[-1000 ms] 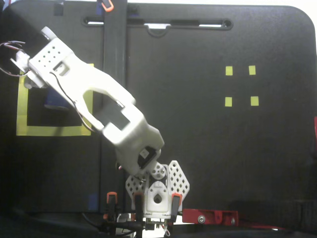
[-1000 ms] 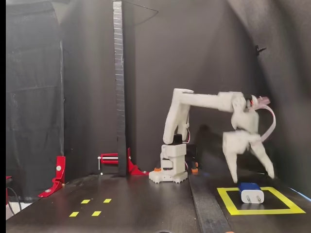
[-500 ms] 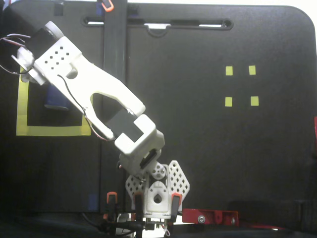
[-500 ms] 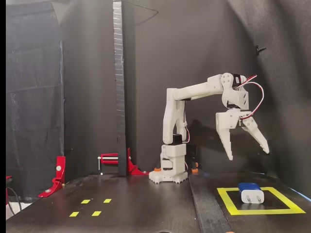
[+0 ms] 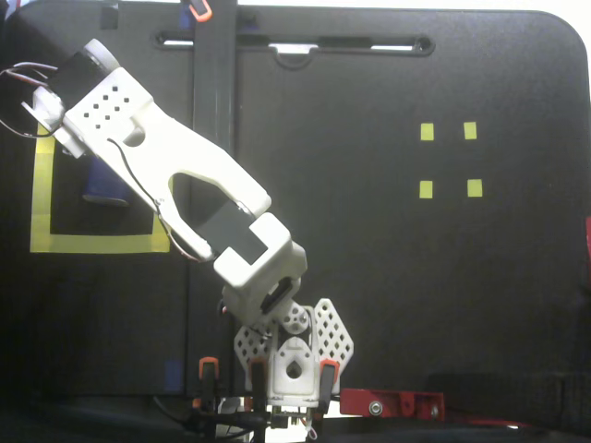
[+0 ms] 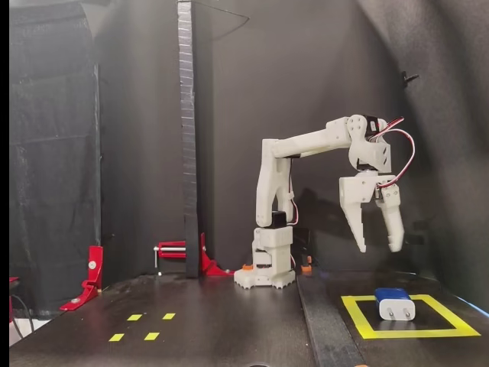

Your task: Grasp the block and place it in the designated area.

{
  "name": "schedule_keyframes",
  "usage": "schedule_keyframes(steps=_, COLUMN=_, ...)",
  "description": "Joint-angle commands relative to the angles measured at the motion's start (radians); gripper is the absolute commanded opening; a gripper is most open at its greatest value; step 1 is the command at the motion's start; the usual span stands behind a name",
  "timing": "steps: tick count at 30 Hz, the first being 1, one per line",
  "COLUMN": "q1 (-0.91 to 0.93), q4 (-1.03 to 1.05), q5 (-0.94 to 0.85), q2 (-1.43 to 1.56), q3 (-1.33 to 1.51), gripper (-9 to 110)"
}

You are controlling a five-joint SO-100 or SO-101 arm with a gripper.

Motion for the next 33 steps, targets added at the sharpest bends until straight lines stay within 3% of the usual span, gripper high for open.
schedule_keyframes(steps=1, q1=0.005, q4=-0.005, q5=-0.009, q2=0.031, q3=-0.040, gripper=1)
schedule_keyframes(steps=11, q1=0.005, q4=-0.014, q5=0.000, q2=0.023, q3=-0.040, gripper=0)
schedule_keyframes(steps=14, q1=0.008, q4=-0.046, q5=0.080, q2=0.023, q3=-0.040, gripper=0)
schedule_keyframes(steps=20, q1=0.009, q4=-0.089, q5=0.301, q2=0.015, q3=-0.038, gripper=0)
schedule_keyframes(steps=33, q1=0.043, q4=-0.072, q5=0.985, q2=0.012, q3=-0.037, gripper=0)
